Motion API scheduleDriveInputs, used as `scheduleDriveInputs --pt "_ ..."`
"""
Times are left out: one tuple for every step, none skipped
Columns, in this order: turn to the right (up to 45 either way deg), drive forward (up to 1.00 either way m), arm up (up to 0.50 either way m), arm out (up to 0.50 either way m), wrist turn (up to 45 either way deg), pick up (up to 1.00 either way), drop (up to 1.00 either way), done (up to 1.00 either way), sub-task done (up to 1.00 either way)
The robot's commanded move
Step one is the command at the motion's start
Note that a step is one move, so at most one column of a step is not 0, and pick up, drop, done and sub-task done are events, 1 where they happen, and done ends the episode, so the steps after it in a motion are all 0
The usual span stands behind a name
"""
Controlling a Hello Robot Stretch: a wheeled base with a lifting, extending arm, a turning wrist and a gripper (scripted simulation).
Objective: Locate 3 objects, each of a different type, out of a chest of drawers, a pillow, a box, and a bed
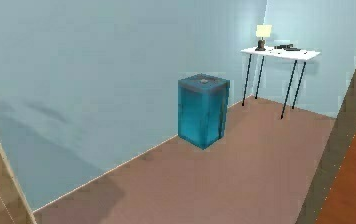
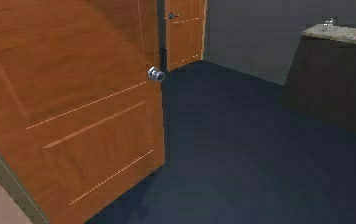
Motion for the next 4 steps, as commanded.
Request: scheduleDriveInputs --pt "9.0 0.0 0.0 0.0 0.0 0.0 0.0 0.0 0.0" --pt "0.0 0.5 0.0 0.0 0.0 0.0 0.0 0.0 0.0" --pt "3.0 0.0 0.0 0.0 0.0 0.0 0.0 0.0 0.0" --pt "-45.0 0.0 0.0 0.0 0.0 0.0 0.0 0.0 0.0"
